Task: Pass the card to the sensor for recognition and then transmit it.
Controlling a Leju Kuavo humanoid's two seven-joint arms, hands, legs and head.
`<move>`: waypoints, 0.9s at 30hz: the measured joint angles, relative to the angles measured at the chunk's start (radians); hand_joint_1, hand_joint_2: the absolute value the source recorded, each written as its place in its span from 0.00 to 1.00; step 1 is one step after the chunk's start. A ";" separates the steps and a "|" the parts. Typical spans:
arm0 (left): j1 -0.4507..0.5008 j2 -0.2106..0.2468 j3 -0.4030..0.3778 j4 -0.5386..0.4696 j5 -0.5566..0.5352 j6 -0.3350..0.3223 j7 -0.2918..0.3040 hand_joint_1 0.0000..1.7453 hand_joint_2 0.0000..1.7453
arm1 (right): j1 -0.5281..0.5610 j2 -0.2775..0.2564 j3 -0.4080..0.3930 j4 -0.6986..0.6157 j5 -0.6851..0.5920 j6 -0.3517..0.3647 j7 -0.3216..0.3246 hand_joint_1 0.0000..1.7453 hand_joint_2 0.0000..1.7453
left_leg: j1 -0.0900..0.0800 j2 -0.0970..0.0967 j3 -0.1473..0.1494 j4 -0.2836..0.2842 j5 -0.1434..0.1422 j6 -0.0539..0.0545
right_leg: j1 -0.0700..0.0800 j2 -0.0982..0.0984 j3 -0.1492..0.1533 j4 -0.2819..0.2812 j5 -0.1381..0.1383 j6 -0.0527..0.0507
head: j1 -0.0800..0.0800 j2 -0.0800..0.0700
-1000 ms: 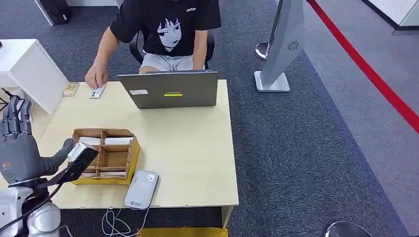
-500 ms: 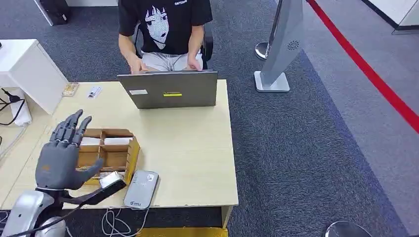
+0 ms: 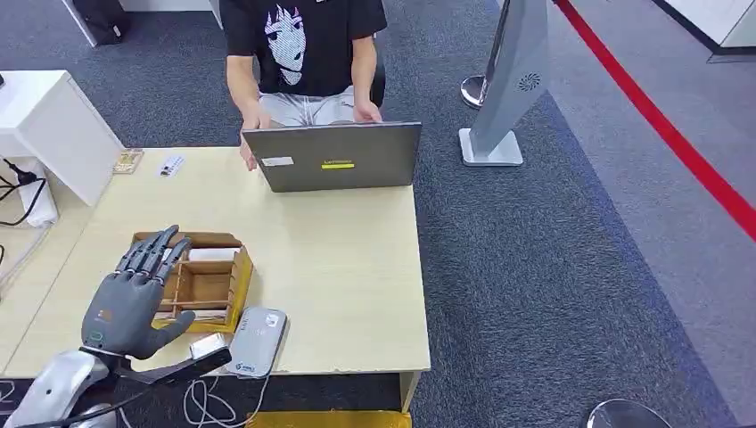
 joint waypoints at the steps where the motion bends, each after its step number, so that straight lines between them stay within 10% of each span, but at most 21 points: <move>1: 0.001 0.002 0.000 0.003 0.002 0.000 0.000 0.00 1.00 | 0.000 0.000 -0.002 0.000 0.003 0.003 0.000 0.00 1.00 | 0.000 0.000 0.000 0.000 0.000 0.000 | 0.000 0.000 0.000 0.000 0.000 0.000 | 0.000 0.000; 27: 0.020 0.030 0.007 0.285 -0.013 -0.074 0.038 0.00 1.00 | -0.005 0.006 -0.016 -0.005 0.056 0.006 0.003 0.00 1.00 | 0.000 0.000 -0.001 0.000 0.000 0.000 | 0.000 0.000 0.000 0.000 0.000 0.000 | 0.000 0.000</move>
